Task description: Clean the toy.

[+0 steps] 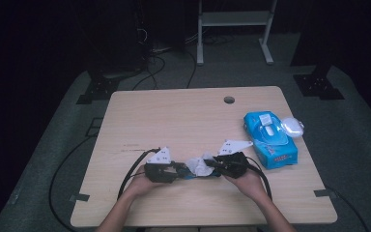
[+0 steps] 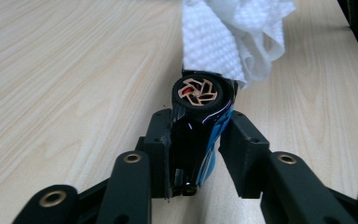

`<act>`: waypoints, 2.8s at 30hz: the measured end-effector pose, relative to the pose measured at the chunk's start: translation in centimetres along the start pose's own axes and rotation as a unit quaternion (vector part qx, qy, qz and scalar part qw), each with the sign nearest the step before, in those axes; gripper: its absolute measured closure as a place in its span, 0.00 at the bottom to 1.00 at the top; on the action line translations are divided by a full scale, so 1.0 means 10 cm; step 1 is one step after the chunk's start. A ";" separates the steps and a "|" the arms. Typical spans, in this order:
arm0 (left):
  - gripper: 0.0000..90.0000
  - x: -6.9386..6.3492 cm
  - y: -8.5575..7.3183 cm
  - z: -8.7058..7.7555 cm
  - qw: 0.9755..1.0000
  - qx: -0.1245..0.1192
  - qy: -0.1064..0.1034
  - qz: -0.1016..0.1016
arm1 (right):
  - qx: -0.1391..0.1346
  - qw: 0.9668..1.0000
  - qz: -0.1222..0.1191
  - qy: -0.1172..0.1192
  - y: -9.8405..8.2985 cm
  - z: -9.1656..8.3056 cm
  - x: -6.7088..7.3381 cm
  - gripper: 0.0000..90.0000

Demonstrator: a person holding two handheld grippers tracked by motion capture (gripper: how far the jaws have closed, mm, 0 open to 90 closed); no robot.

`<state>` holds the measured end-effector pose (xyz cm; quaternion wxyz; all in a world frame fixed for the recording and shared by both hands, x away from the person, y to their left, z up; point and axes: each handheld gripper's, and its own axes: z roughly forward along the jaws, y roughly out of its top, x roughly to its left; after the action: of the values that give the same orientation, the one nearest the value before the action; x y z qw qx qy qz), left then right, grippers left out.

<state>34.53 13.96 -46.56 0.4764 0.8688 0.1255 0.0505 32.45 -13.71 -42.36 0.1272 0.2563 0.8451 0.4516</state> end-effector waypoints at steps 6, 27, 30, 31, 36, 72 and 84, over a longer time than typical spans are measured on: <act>0.77 -0.01 0.01 0.01 1.000 0.003 0.007 0.007 | 0.000 1.000 -0.009 0.002 0.08 0.09 0.10 0.92; 0.77 -0.03 0.01 -0.01 1.000 0.005 0.024 -0.005 | 0.007 1.000 0.005 -0.023 0.10 0.14 0.10 0.92; 0.77 -0.02 0.01 -0.01 1.000 0.005 0.024 -0.005 | 0.007 0.999 0.020 -0.032 0.07 0.09 0.04 0.92; 0.77 -0.03 0.01 0.00 1.000 0.005 0.025 -0.004 | 0.010 0.999 0.025 -0.034 0.07 0.08 0.03 0.92; 0.77 -0.04 0.02 0.01 1.000 0.005 0.027 -0.003 | 0.007 1.000 0.013 -0.015 0.16 0.23 0.18 0.92; 0.78 -0.02 0.01 0.01 1.000 -0.001 0.022 0.000 | 0.015 0.998 0.024 -0.061 0.11 0.09 0.05 0.92; 0.78 -0.02 0.01 0.00 1.000 0.000 0.012 0.004 | 0.012 0.998 0.022 -0.065 0.03 0.01 0.01 0.92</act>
<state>34.37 13.87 -46.52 0.4750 0.8683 0.1280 0.0632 32.51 -13.50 -42.19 0.1688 0.3052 0.8345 0.4267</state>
